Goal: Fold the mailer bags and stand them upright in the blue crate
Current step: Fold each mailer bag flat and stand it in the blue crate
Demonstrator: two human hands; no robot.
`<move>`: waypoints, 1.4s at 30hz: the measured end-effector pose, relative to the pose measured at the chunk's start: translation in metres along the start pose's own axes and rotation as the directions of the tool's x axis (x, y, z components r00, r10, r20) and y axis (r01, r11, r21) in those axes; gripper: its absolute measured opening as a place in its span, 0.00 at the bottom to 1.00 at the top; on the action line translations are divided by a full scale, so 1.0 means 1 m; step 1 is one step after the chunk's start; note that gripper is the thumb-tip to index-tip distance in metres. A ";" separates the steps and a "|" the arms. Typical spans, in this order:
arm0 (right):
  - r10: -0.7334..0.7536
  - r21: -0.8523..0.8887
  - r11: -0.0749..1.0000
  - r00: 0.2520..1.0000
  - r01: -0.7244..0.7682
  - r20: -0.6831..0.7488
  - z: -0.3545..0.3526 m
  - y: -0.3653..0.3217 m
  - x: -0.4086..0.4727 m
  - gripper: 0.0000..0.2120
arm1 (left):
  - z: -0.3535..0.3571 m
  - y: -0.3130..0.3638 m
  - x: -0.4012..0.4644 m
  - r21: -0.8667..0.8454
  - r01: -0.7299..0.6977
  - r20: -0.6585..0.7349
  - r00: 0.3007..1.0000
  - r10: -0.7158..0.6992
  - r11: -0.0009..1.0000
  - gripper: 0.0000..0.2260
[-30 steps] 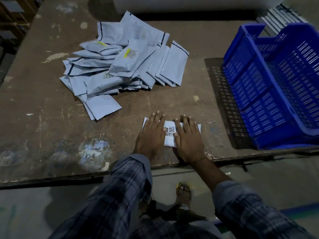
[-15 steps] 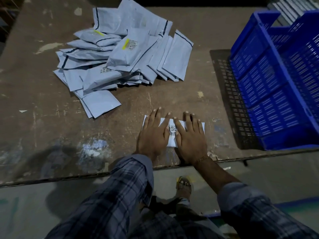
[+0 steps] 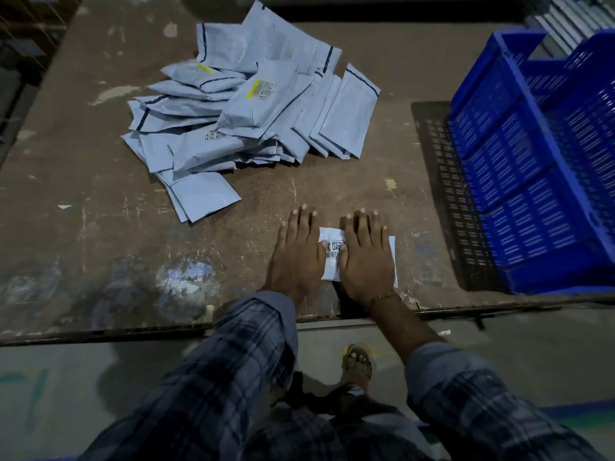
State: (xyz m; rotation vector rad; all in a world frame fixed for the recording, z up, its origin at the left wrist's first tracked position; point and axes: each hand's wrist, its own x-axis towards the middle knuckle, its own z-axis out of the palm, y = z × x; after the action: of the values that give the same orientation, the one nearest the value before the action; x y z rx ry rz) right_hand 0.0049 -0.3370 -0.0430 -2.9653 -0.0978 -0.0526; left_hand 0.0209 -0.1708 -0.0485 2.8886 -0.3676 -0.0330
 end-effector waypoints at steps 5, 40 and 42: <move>-0.075 -0.051 0.996 0.996 0.078 0.055 -0.005 0.010 0.017 0.29 | 0.003 0.009 -0.009 0.058 -0.053 -0.001 0.999 0.053 0.997 0.26; -0.107 0.013 0.994 0.994 0.107 0.032 -0.007 0.026 -0.026 0.29 | 0.006 0.010 -0.021 0.037 -0.059 0.080 0.995 0.056 0.998 0.31; -0.107 0.008 0.994 0.993 0.106 0.049 -0.007 0.027 -0.022 0.29 | 0.010 0.010 -0.025 0.031 -0.120 0.088 0.989 0.117 0.992 0.30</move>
State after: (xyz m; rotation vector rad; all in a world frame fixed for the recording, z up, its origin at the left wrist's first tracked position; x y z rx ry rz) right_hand -0.0153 -0.3659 -0.0412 -2.9538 -0.2622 0.0080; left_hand -0.0065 -0.1760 -0.0562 2.9012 -0.5605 -0.1332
